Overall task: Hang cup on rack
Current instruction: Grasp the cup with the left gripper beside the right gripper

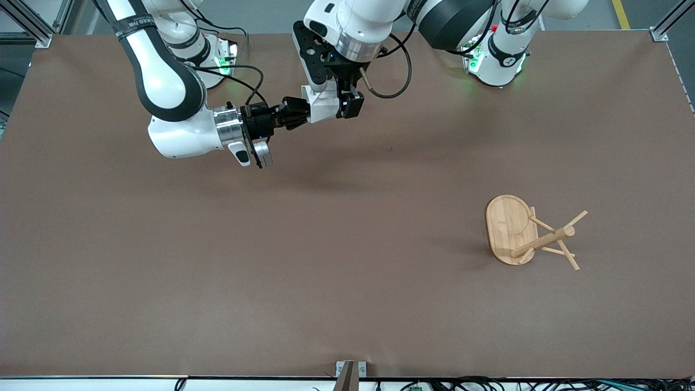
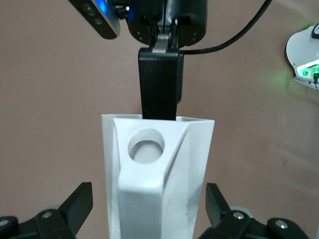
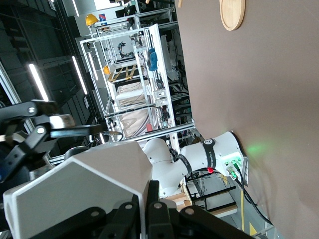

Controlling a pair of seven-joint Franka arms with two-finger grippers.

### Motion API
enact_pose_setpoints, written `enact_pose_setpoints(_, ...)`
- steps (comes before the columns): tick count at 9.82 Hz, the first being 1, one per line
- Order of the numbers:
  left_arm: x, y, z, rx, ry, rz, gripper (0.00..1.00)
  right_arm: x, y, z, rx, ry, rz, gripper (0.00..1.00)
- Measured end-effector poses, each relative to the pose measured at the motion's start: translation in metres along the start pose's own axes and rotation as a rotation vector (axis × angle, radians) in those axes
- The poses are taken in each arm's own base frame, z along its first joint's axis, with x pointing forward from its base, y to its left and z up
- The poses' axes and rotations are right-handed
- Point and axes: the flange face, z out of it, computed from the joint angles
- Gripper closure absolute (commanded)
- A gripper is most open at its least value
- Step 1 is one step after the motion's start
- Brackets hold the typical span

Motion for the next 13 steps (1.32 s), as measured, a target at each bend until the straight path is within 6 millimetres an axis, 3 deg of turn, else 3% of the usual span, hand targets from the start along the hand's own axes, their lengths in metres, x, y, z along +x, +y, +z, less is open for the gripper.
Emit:
enact_pose_setpoints(2,-0.003,0.001,0.005,-0.011,-0.029,0.001,0.01,-0.001,0.003,-0.001,-0.003,0.005,0.002,0.99)
enact_pose_setpoints(3,-0.006,0.002,0.006,-0.019,-0.052,0.002,0.12,-0.001,0.003,-0.001,-0.003,0.005,0.002,0.99)
enact_pose_setpoints(5,-0.01,0.004,0.006,-0.023,-0.078,0.004,0.74,-0.002,0.002,0.0,0.0,0.001,0.0,0.99)
enact_pose_setpoints(6,-0.01,0.003,0.005,-0.02,-0.082,0.007,0.86,-0.003,0.002,0.001,0.0,-0.001,0.0,0.94)
enact_pose_setpoints(7,-0.011,0.003,0.005,-0.02,-0.084,0.007,0.93,-0.003,0.002,0.001,0.001,-0.002,0.0,0.07)
enact_pose_setpoints(8,-0.011,0.003,0.004,-0.02,-0.084,0.007,0.97,-0.003,0.001,0.001,0.003,-0.001,-0.001,0.0)
enact_pose_setpoints(13,-0.011,0.003,0.005,-0.021,-0.088,0.007,1.0,-0.004,-0.012,-0.014,-0.022,0.019,-0.028,0.0)
